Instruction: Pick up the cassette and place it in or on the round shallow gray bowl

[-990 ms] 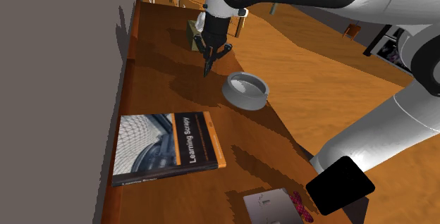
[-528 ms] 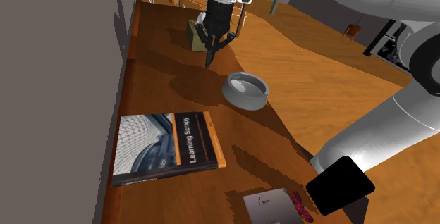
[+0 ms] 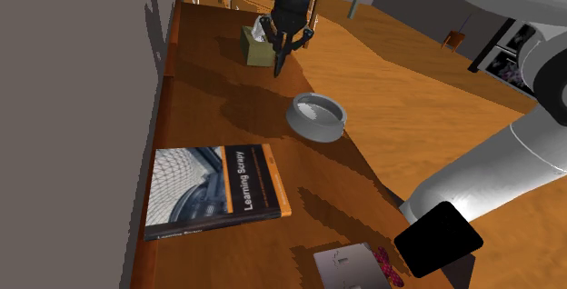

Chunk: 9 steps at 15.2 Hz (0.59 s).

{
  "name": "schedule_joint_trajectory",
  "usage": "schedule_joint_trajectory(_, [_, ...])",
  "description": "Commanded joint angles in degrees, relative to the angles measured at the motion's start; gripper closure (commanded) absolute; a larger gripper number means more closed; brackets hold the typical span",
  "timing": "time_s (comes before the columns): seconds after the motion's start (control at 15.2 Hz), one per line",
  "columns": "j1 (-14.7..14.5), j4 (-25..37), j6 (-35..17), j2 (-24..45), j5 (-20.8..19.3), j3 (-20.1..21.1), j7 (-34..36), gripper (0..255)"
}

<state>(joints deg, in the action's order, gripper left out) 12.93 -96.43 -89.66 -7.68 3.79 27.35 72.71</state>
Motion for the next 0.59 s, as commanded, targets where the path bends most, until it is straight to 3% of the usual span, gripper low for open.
schedule_joint_trajectory(0.0, [0.5, -4.54, -0.22, -4.69, 1.88, -1.45, -2.29, 255])
schedule_joint_trajectory(0.53, [0.42, -19.93, 2.28, -22.63, 5.63, -9.09, -11.27, 255])
